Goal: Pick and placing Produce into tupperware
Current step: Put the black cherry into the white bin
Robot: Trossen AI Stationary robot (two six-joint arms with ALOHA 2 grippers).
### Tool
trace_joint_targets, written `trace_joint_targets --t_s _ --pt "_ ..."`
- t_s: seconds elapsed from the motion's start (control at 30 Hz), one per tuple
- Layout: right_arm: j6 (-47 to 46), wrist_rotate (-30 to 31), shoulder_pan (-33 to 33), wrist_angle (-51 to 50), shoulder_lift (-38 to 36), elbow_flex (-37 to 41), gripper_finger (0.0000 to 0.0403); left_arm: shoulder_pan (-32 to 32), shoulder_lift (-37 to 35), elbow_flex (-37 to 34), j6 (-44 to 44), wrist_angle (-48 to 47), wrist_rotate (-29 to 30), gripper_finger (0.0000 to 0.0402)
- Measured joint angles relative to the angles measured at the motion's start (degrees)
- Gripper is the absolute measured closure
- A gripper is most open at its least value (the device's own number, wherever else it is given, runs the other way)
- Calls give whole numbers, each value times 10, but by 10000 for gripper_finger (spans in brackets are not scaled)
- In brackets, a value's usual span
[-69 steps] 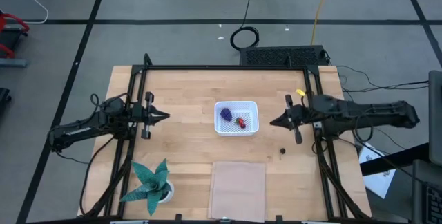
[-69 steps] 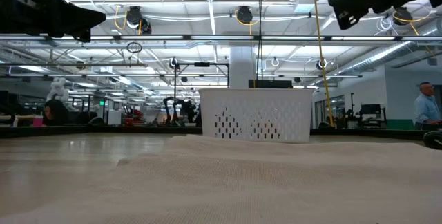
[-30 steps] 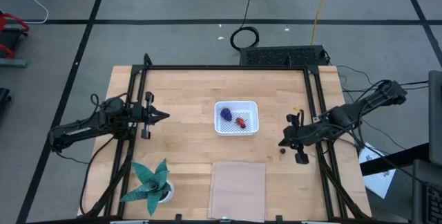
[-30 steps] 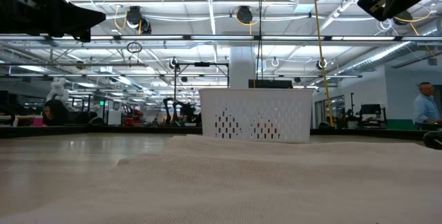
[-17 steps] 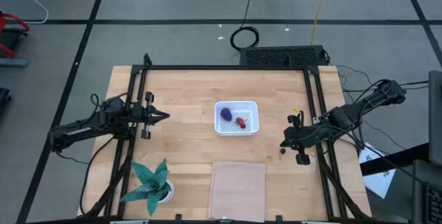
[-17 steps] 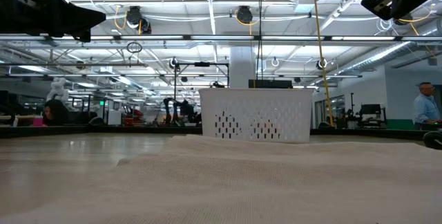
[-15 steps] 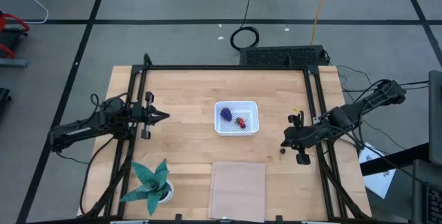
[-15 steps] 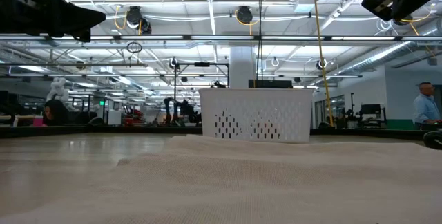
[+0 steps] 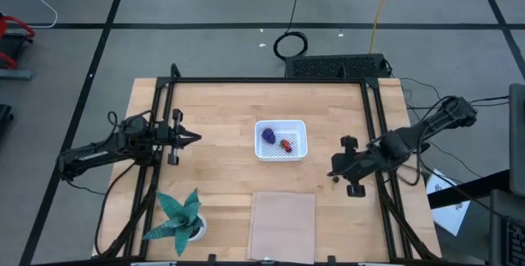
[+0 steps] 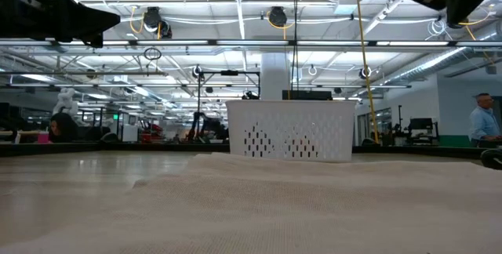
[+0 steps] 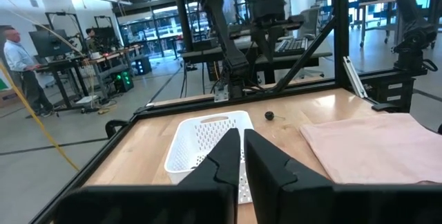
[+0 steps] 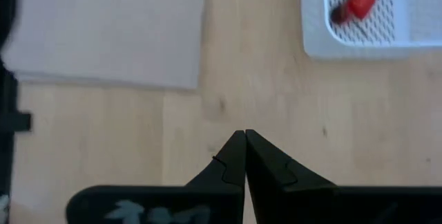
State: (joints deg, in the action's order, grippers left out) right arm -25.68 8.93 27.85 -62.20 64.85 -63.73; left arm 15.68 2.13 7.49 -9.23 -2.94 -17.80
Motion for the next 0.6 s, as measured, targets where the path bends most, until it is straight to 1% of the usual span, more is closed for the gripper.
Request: trace_joint_targets --t_s 0.1,0.17,0.27,0.37,0.43,0.6 --pt "-14 -4 -3 -74 45 -54 403 0 0 0 0 0 0 378" --pt "-32 -23 -8 -110 68 -83 403 0 0 0 0 0 0 382" --pt "-63 -50 -14 -138 89 -110 403 0 0 0 1 0 0 390" --pt "-60 -75 -15 -152 99 -114 403 0 0 0 1 0 0 399" --pt "-44 -75 -15 -165 104 -114 403 0 0 0 1 0 0 400" --pt "-45 -77 -17 -177 105 -114 403 0 0 0 3 0 0 385"
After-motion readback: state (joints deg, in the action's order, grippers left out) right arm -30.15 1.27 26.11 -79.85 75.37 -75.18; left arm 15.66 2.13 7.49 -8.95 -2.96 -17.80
